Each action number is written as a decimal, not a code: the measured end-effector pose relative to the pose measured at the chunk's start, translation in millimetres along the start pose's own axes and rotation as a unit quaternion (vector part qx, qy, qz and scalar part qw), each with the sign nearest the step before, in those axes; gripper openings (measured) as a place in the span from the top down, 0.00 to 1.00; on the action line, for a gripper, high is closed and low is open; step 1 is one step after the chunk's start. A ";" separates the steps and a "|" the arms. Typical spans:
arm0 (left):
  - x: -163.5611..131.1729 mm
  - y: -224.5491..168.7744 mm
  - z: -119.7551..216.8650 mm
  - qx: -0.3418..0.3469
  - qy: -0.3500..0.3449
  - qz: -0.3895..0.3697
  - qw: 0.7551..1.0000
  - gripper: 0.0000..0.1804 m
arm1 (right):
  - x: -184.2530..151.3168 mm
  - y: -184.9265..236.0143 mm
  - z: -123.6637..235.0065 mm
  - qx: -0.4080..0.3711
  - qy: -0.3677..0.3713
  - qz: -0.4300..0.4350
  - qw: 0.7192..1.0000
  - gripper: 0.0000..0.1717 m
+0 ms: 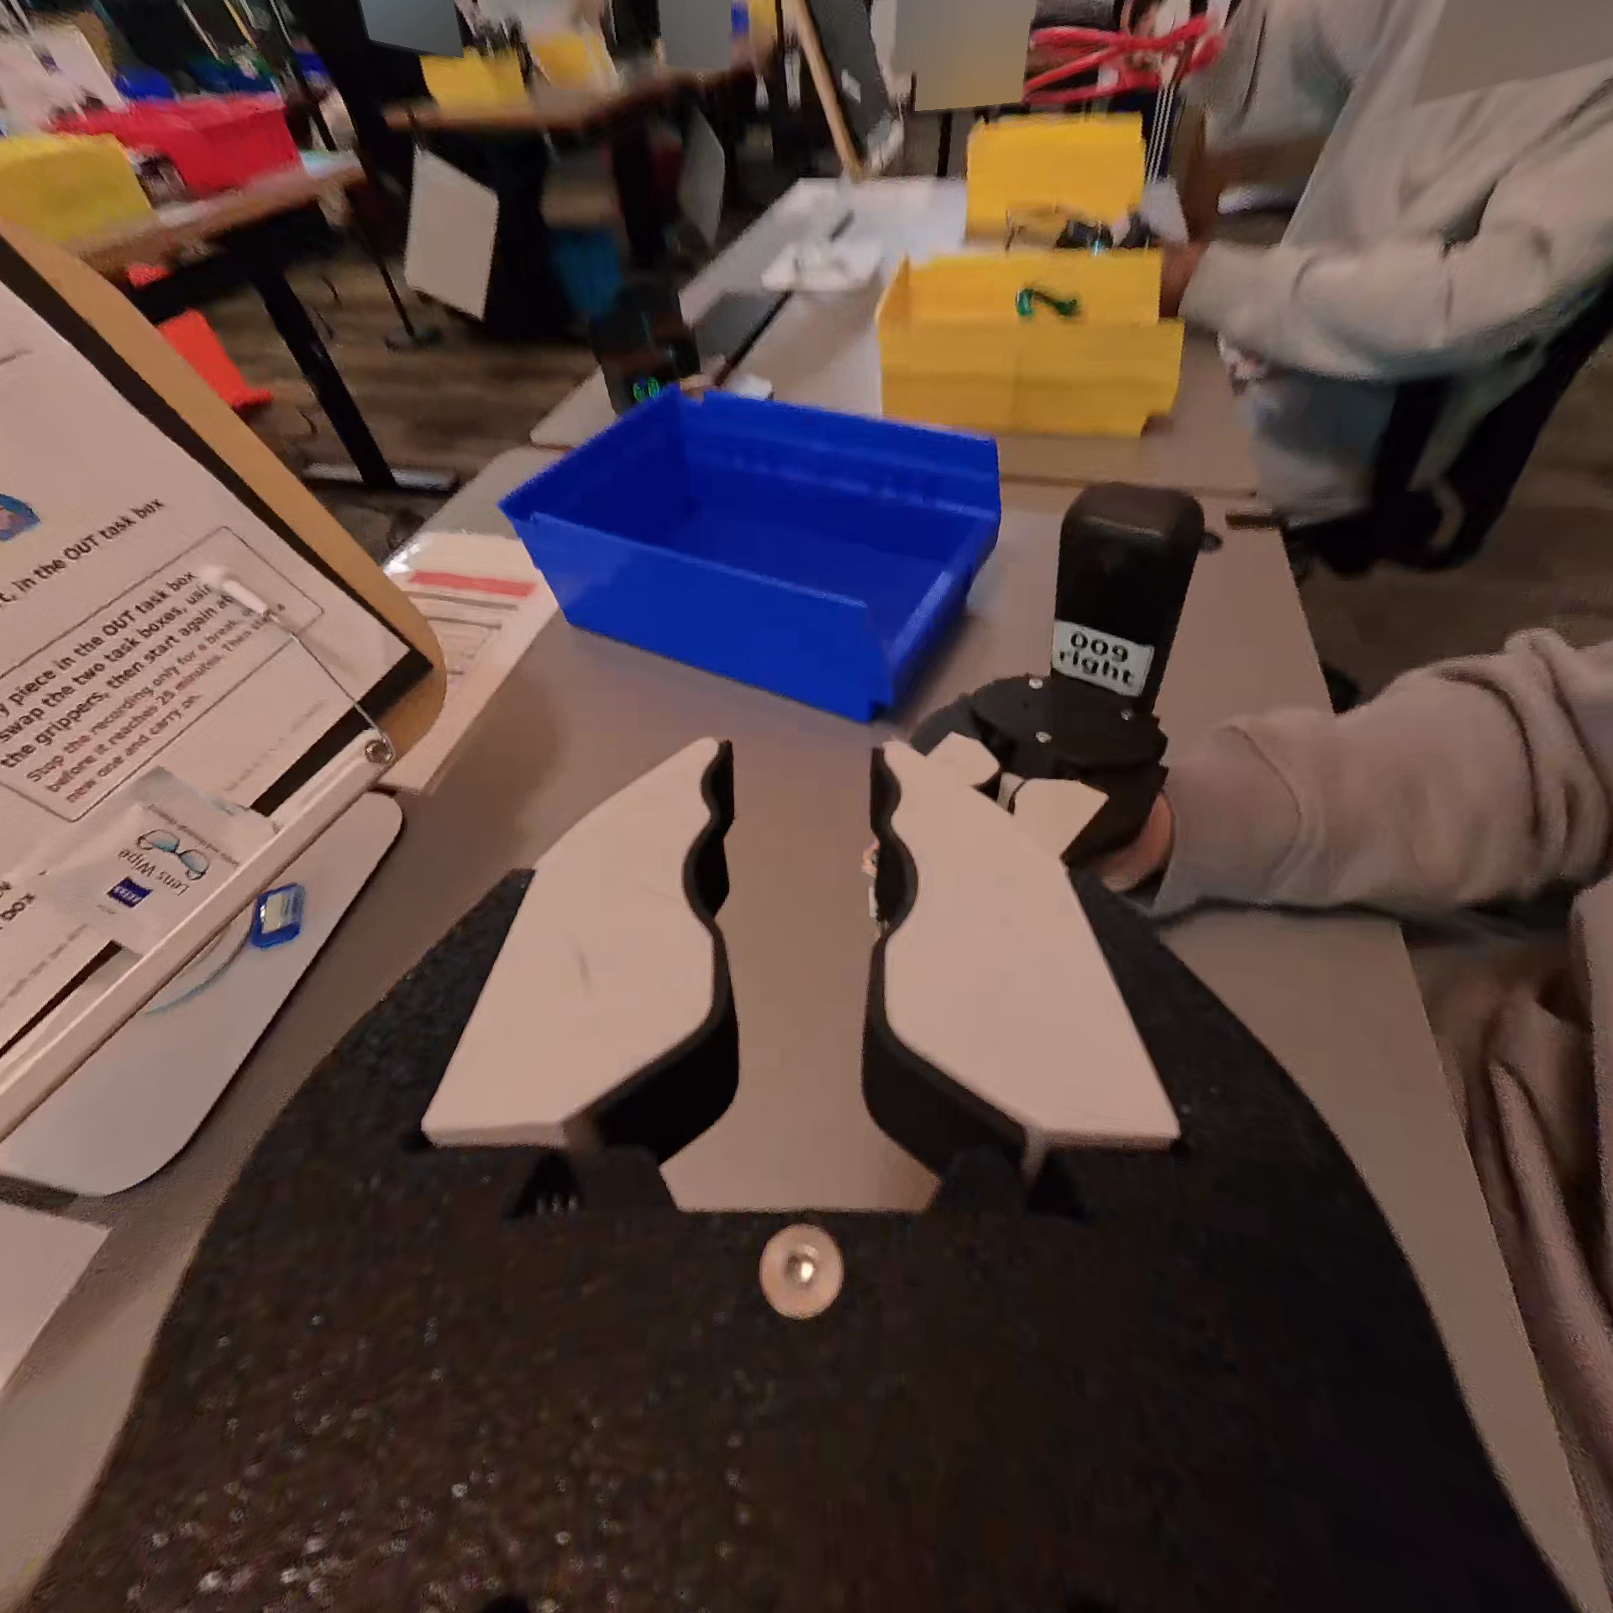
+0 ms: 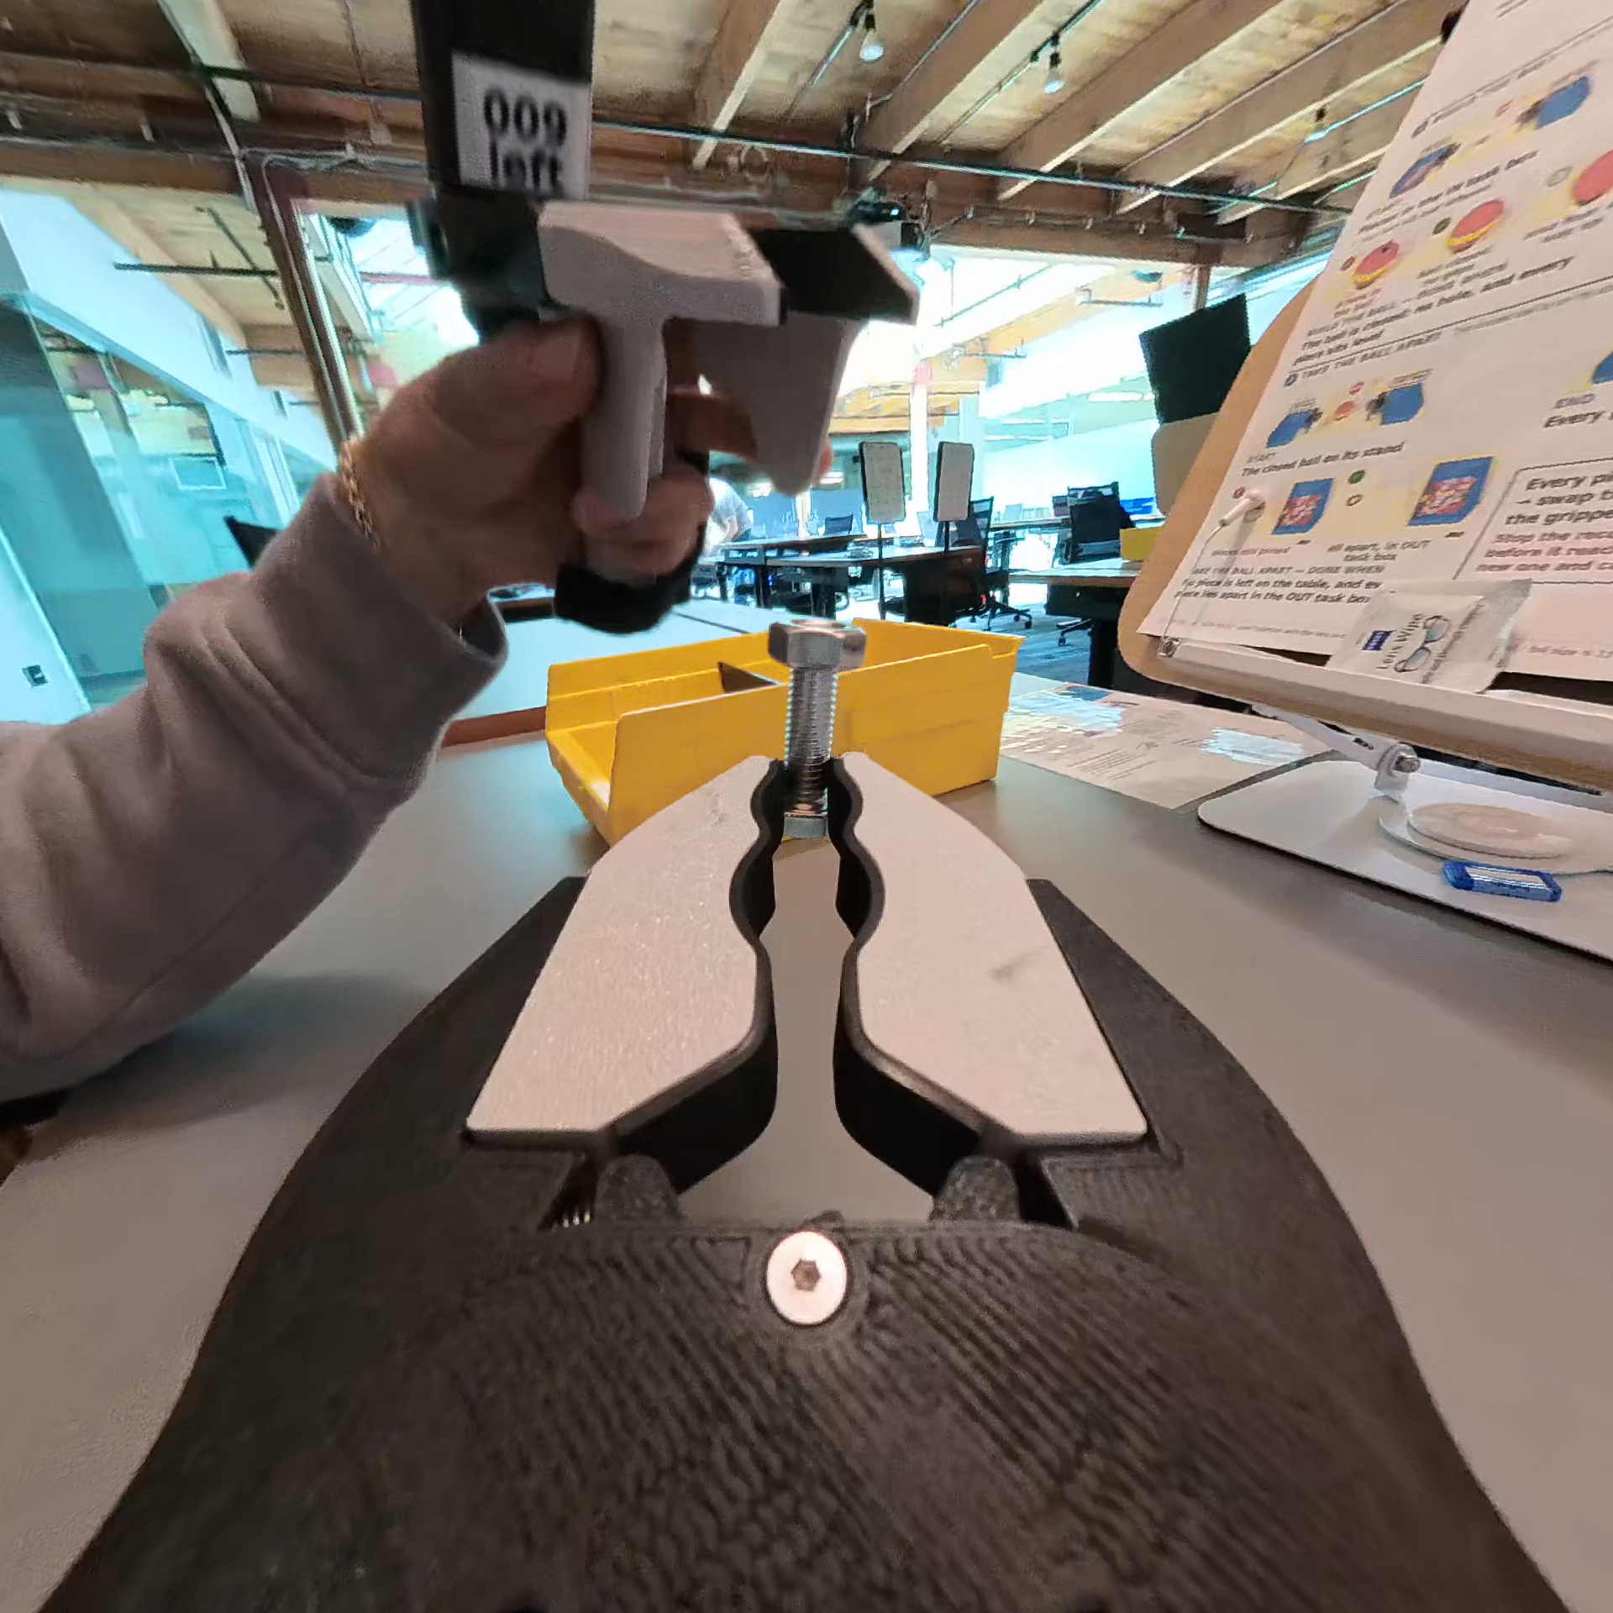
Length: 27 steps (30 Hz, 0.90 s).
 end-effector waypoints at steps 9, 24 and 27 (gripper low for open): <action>-61.2 -12.7 -25.1 0.007 -0.151 0.041 0.988 0.79 | 2.2 -0.5 1.4 -0.038 -0.005 0.044 0.998 0.95; -75.3 -12.4 -20.9 -0.011 -0.135 0.053 0.989 0.81 | -1.4 6.9 -3.0 -0.018 0.001 0.042 0.999 0.95; -77.9 -9.1 -15.6 0.002 -0.131 0.056 0.990 0.83 | -0.4 6.4 -2.3 -0.014 -0.003 0.039 0.999 0.95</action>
Point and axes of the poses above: each gripper's, where its closed fingertips meet, z back along the fingers, x out of its top, y = z × x across the jaws, the point moved 8 cm from there along z, back along the fingers, and after that the axes turned 10 degrees about -x, right-handed, at the moved point
